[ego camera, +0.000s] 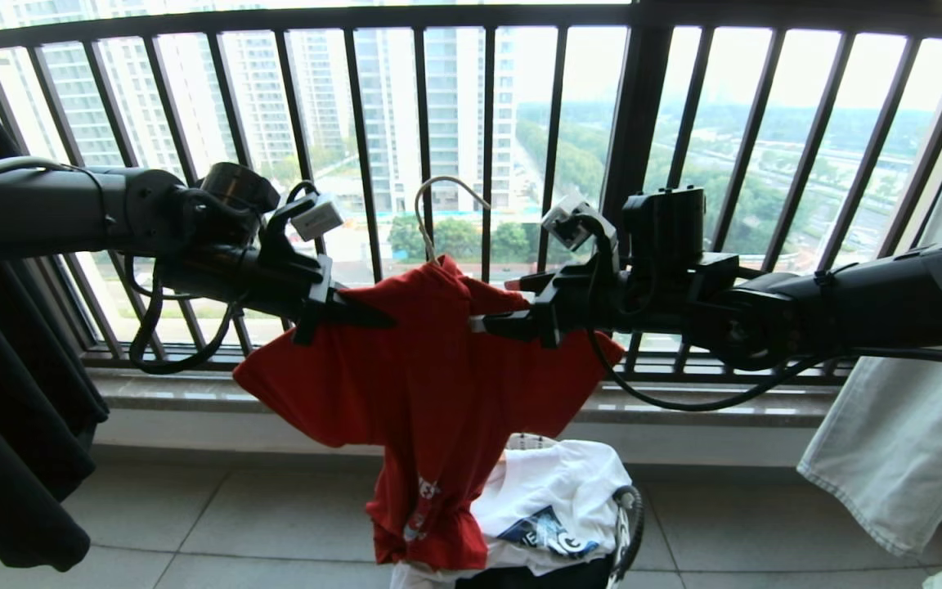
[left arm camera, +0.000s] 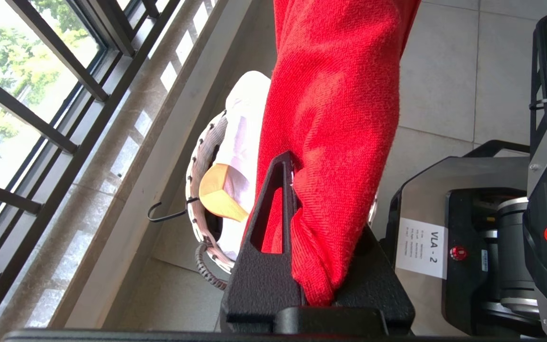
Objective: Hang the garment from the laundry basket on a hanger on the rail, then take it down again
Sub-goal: Hang the clothes rack on the clothesline
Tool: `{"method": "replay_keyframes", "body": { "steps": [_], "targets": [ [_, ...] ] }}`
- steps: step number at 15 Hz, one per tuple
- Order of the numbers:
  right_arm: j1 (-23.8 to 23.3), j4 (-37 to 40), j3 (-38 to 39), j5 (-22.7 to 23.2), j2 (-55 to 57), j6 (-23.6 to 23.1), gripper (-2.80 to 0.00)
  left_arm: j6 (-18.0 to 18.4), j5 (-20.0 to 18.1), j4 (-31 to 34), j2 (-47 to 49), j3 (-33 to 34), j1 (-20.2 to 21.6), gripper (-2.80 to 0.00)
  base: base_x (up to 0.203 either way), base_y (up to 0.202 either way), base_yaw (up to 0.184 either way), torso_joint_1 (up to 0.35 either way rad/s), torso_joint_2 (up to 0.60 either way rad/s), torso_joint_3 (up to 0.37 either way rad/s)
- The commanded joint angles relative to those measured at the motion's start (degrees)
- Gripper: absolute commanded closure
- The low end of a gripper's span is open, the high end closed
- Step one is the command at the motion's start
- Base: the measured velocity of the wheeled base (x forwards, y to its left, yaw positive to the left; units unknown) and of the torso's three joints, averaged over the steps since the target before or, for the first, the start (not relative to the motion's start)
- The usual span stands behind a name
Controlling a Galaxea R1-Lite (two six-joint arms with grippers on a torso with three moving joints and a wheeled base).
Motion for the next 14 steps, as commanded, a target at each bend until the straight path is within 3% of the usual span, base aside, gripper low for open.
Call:
{"method": "replay_keyframes", "body": {
  "steps": [1, 4, 11, 12, 14],
  "targets": [
    [-0.12, 0.15, -0.52, -1.36, 0.0, -0.15, -2.8, -0.04, -0.3, -1.22, 0.98, 0.91, 0.13, 0.0, 0.0, 0.0, 0.0, 0.0, 0.0, 0.0],
    [-0.17, 0.08, 0.37, -2.28, -1.9, -0.25, -2.8, -2.44, -0.36, -4.44, 1.22, 0.8, 1.01, 0.0, 0.0, 0.0, 0.0, 0.0, 0.0, 0.0],
    [-0.38, 0.17, 2.59, -5.39, -8.42, -0.23, -2.8, -4.46, -2.38, -4.46, -2.1, 1.63, 3.03, 0.0, 0.0, 0.0, 0.0, 0.0, 0.0, 0.0],
    [-0.3, 0.17, 3.45, -5.48, -9.99, -0.12, 0.0, -4.6, -2.38, -4.46, -2.62, 1.77, 3.1, 0.0, 0.0, 0.0, 0.0, 0.0, 0.0, 0.0],
    [1.81, -0.02, 5.14, -6.11, -13.44, 1.68, 0.0, -5.94, -2.38, -4.46, -4.15, 3.14, 3.35, 0.0, 0.0, 0.0, 0.0, 0.0, 0.0, 0.0]
  ]
}}
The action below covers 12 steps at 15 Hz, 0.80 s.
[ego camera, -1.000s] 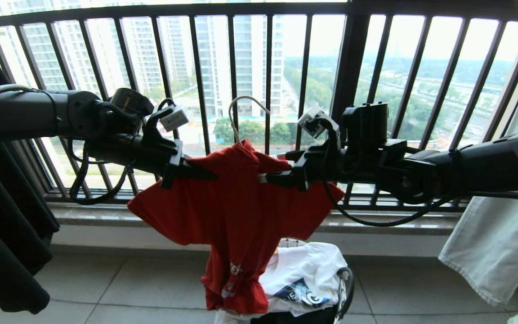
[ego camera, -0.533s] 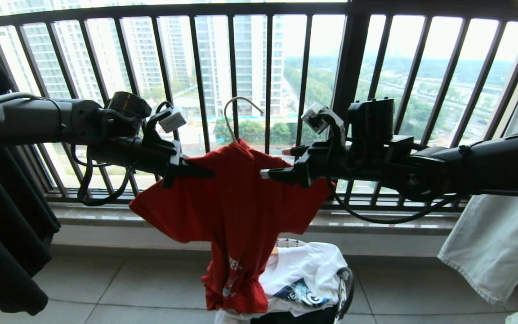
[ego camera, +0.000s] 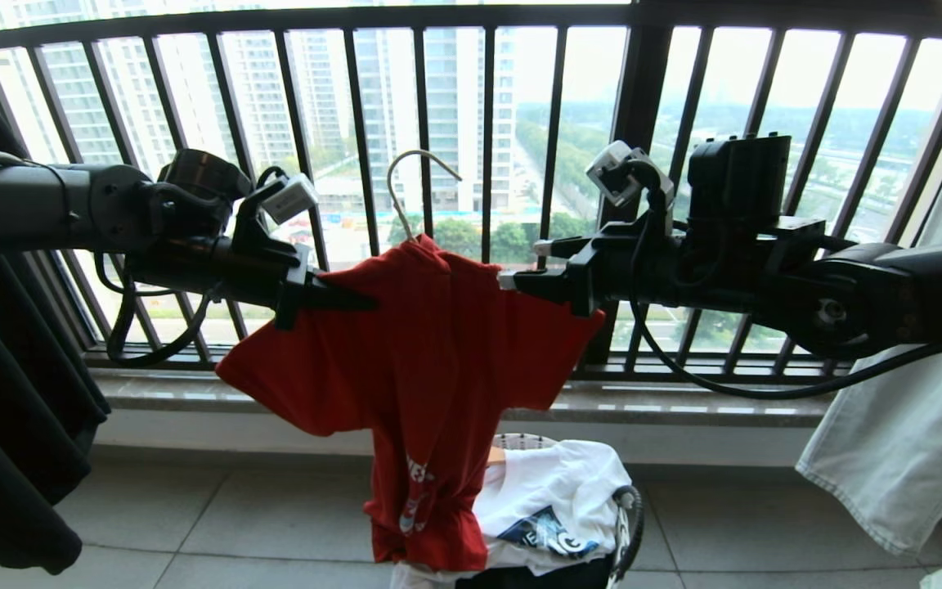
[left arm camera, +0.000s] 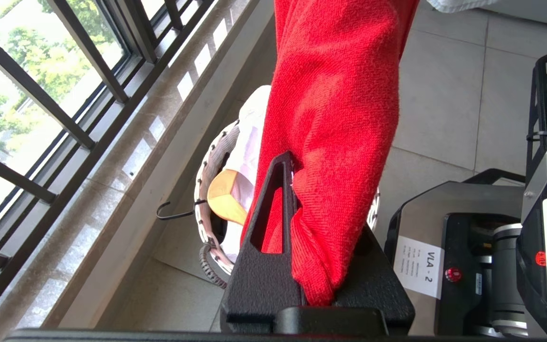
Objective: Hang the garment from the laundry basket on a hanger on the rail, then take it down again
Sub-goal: Hang the clothes rack on the clothesline
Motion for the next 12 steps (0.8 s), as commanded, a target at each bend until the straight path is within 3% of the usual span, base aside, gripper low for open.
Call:
{"method": "replay_keyframes", "body": {
  "steps": [1, 3, 5, 10, 12],
  "targets": [
    [1.77, -0.25, 1.52, -1.17, -5.65, 2.28, 0.0, -0.57, -0.31, 0.17, -2.89, 1.92, 0.23, 0.0, 0.0, 0.0, 0.0, 0.0, 0.0, 0.0],
    [3.52, -0.19, 1.66, -6.62, -8.25, 5.96, 0.0, -1.31, -0.31, 0.17, -4.08, 3.19, 1.06, 0.0, 0.0, 0.0, 0.0, 0.0, 0.0, 0.0],
    [3.69, -0.03, 3.02, -12.75, -11.58, 6.26, 0.0, -2.7, -0.31, 0.17, -6.38, 4.53, 1.19, 0.0, 0.0, 0.0, 0.0, 0.0, 0.0, 0.0],
    [3.68, 0.16, 14.98, -26.76, -22.33, 6.29, 0.0, -8.23, -1.24, 0.17, -11.33, 9.0, 5.0, 0.0, 0.0, 0.0, 0.0, 0.0, 0.0, 0.0],
    [2.95, 3.84, 17.78, -29.86, -25.52, 6.27, 0.0, -9.67, -1.33, 0.17, -13.71, 10.78, 6.93, 0.0, 0.0, 0.0, 0.0, 0.0, 0.0, 0.0]
  ]
}}
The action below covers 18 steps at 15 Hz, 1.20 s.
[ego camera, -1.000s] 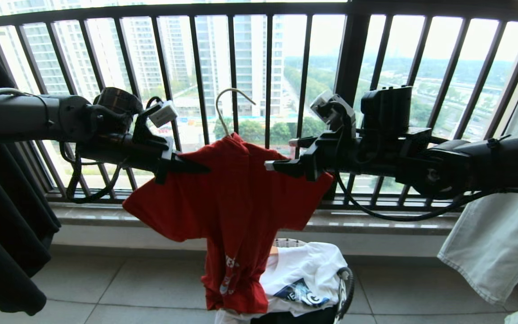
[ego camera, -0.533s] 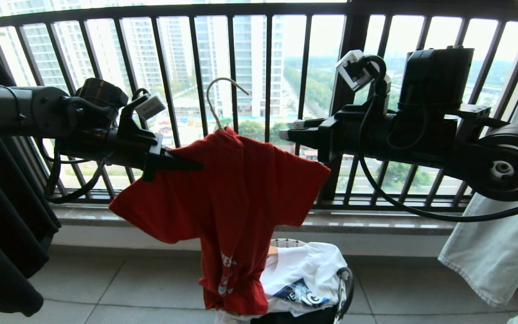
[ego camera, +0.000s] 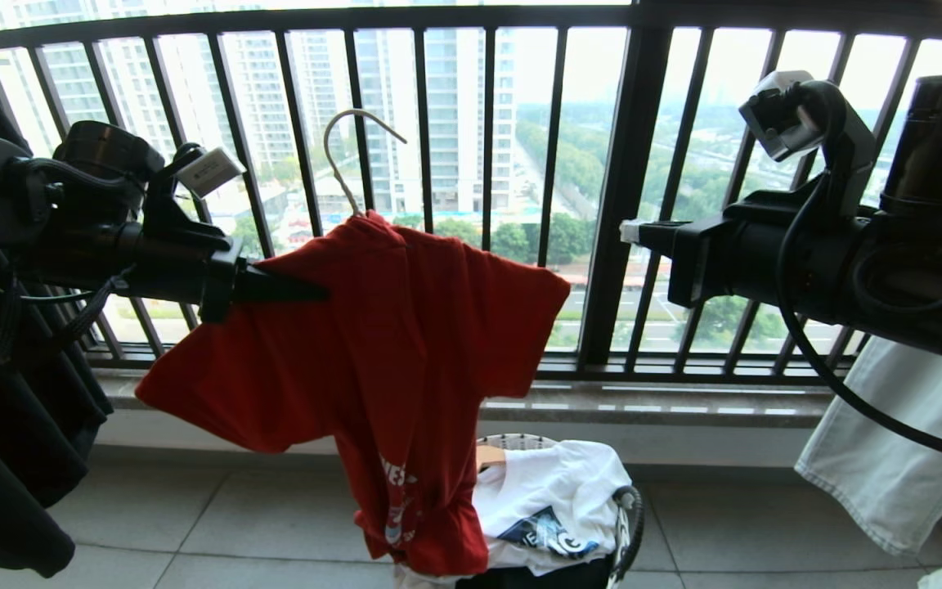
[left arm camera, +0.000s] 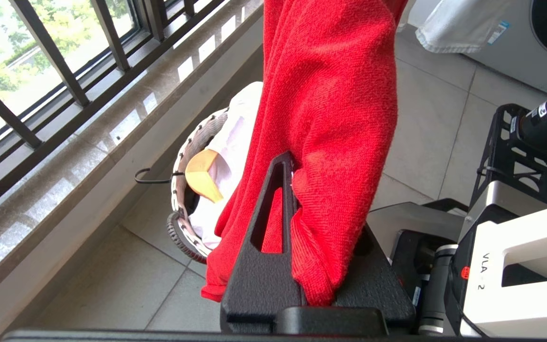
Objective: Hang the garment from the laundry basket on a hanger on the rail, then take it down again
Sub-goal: Hang the clothes rack on the clothesline
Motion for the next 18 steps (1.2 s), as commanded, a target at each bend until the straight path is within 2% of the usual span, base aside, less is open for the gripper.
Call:
{"method": "replay_keyframes", "body": {
  "steps": [1, 3, 4, 7, 11, 14, 18],
  "targets": [
    [-1.43, 7.01, 2.09, -2.07, -5.7, 0.03, 0.0, -1.69, -0.38, 0.14, -3.97, 1.69, 2.87, 0.0, 0.0, 0.0, 0.0, 0.0, 0.0, 0.0],
    [-2.15, 12.11, 2.41, -2.82, -8.06, 2.82, 0.0, -4.73, -0.54, 0.14, -6.66, 3.98, 5.65, 0.0, 0.0, 0.0, 0.0, 0.0, 0.0, 0.0],
    [-2.4, 12.86, 2.95, -3.55, -9.2, 4.48, 0.0, -5.42, -0.65, 0.14, -7.69, 5.21, 7.13, 0.0, 0.0, 0.0, 0.0, 0.0, 0.0, 0.0],
    [-2.51, 12.99, 6.9, -5.21, -13.24, 4.7, 0.0, -5.87, -1.03, 0.14, -10.69, 7.68, 9.84, 0.0, 0.0, 0.0, 0.0, 0.0, 0.0, 0.0],
    [-3.07, 12.66, 10.32, -6.13, -14.99, 4.75, 0.0, -9.75, -0.99, -0.33, -12.05, 7.19, 10.19, 0.0, 0.0, 0.0, 0.0, 0.0, 0.0, 0.0],
    [-6.87, 11.44, 11.08, -6.03, -14.0, 4.61, 0.0, -9.83, -0.99, -0.3, -12.2, 7.27, 9.93, 0.0, 0.0, 0.0, 0.0, 0.013, -0.19, -0.252],
    [-7.35, 10.88, 13.48, -6.06, -15.34, 4.51, 0.0, -9.91, -0.99, -0.12, -14.16, 8.46, 9.65, 0.0, 0.0, 0.0, 0.0, 0.075, -0.46, -0.347]
  ]
}}
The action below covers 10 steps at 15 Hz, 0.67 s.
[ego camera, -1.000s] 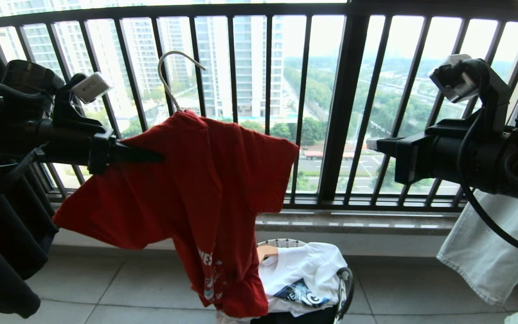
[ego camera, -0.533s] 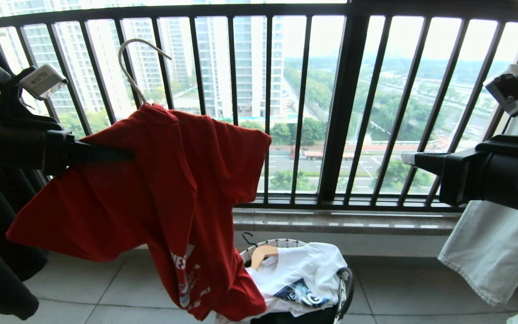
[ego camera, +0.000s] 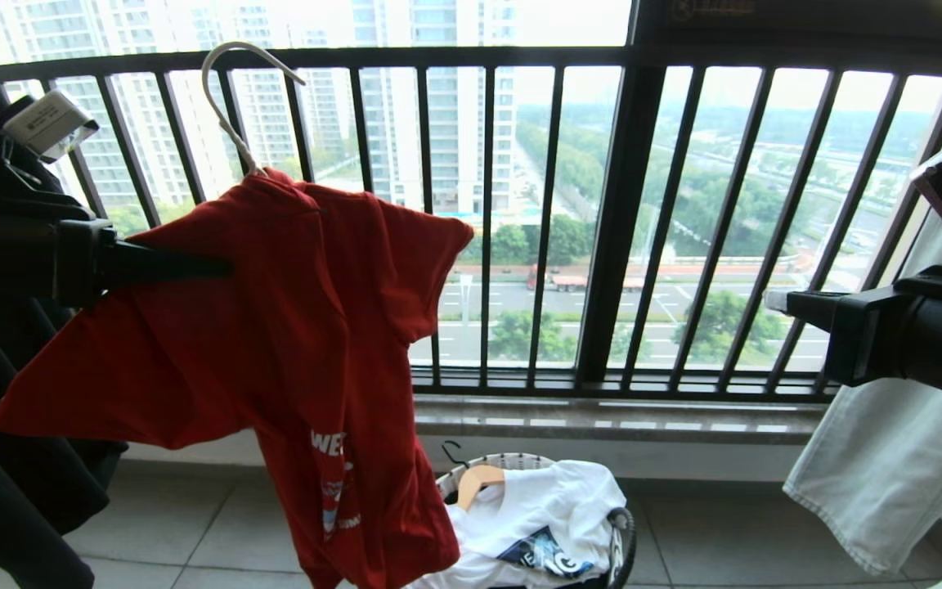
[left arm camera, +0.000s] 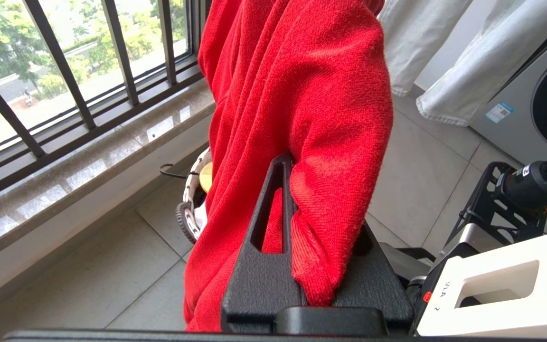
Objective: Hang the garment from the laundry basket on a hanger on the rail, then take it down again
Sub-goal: Hang the clothes rack on the clothesline
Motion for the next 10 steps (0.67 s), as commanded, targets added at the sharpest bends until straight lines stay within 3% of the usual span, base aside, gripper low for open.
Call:
{"method": "replay_keyframes", "body": {
  "steps": [1, 3, 7, 10],
  "targets": [
    [-0.15, 0.09, 1.55, -0.04, -0.63, 0.03, 0.0, 0.11, -0.25, 0.27, -2.05, 1.12, -0.52, 0.0, 0.0, 0.0, 0.0, 0.08, -0.49, -0.29],
    [-0.15, 0.0, 2.5, -0.04, -0.98, 0.06, 0.0, 0.0, -0.25, 0.32, -4.53, 2.18, -1.17, 0.0, 0.0, 0.0, 0.0, 0.127, -0.45, -0.319],
    [-0.22, 0.0, 3.64, -0.04, -1.19, 0.32, 0.0, -7.44, -0.12, 0.19, -9.9, 2.06, -1.66, 0.0, 0.0, 0.0, 0.0, 0.157, -0.46, -0.313],
    [-0.19, -0.08, 3.73, -0.04, -1.19, 0.5, 0.0, -8.87, 0.25, 0.33, -13.37, 2.29, -1.58, 0.0, 0.0, 0.0, 0.0, 0.182, -0.48, -0.305]
  ]
}}
